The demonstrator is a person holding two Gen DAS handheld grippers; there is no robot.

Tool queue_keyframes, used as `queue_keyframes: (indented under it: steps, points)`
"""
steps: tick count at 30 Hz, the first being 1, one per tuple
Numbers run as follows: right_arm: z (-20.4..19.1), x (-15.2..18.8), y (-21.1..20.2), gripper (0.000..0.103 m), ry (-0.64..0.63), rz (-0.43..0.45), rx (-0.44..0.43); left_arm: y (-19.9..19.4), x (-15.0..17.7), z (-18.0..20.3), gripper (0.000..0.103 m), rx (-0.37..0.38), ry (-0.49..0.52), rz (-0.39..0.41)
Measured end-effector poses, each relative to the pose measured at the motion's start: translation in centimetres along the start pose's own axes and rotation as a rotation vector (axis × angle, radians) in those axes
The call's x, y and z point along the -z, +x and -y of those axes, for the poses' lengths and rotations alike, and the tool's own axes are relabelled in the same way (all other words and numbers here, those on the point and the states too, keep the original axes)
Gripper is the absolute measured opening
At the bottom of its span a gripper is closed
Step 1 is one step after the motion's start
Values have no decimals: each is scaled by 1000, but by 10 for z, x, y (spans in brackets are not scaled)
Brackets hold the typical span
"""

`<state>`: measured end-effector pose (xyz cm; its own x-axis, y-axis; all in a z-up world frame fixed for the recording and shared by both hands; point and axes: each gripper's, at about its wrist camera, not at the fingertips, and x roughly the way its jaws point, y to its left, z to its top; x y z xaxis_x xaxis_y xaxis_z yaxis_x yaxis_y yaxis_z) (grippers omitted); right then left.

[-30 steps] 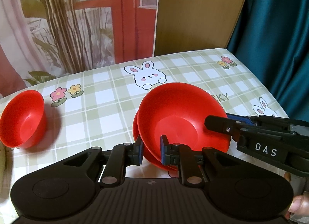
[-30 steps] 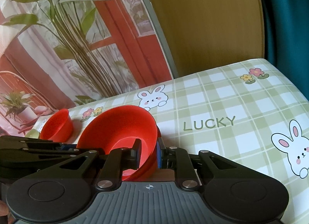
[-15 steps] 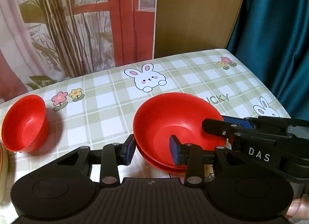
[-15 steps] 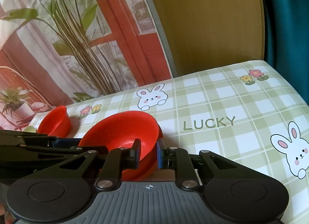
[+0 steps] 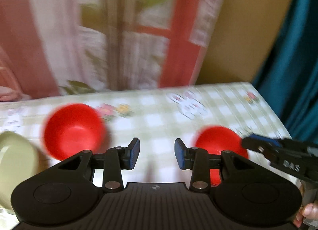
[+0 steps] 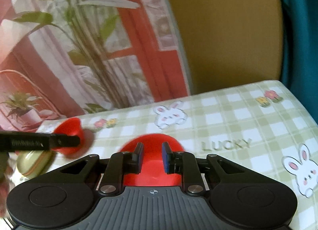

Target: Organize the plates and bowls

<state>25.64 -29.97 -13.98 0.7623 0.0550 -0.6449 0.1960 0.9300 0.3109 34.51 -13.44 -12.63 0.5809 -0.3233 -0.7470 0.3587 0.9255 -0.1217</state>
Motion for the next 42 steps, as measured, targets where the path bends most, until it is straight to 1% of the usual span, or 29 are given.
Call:
queue_keyframes:
  steps: [2,4,6,8,11,14,15,18,22,27,32,34,39,40,41,42]
  points:
    - [-14,-4,6,19,-21,-3,-20,-12,-5,-27,43,-23,-41,41]
    - [-30,-8,13,19,-37,-5,-29,-20,-10,-55,45,-43,-83,64]
    - [-47,-13,22,19,-65,-13,-49,-23,-13,-75,45,-72,-104,78]
    - [-65,-18,33,19,-97,-21,-72,-25,-15,-98,45,-96,-131,85]
    - [-89,-26,49,19,-133,-29,-106,-23,-13,-128,45,-111,-176,89]
    - [-111,-32,70,19,-139,-43,-143,-12,-11,-151,45,-119,-222,77]
    - [-118,-34,77,19,-116,-43,-136,-8,-10,-155,45,-117,-228,76]
    - [-134,-38,97,19,-133,-51,-137,4,-8,-157,45,-126,-190,76]
    - [-146,-38,122,19,-124,-88,-133,17,-3,-153,44,-151,-125,60]
    - [-152,-31,144,19,-126,-127,-107,32,4,-155,44,-154,-124,34]
    - [-146,-24,159,19,-72,-174,-117,42,6,-155,44,-162,-110,5]
    - [-147,-21,163,19,-69,-188,-125,45,7,-153,43,-169,-99,1]
    - [-149,-18,164,19,-68,-199,-137,53,8,-149,34,-167,-85,-19]
    - [-150,-17,164,19,-67,-200,-139,54,8,-149,30,-165,-87,-22]
    - [-150,-17,164,19,-66,-203,-138,55,8,-149,23,-170,-87,-31]
    - [-151,-16,164,16,-68,-203,-136,57,8,-148,21,-184,-83,-38]
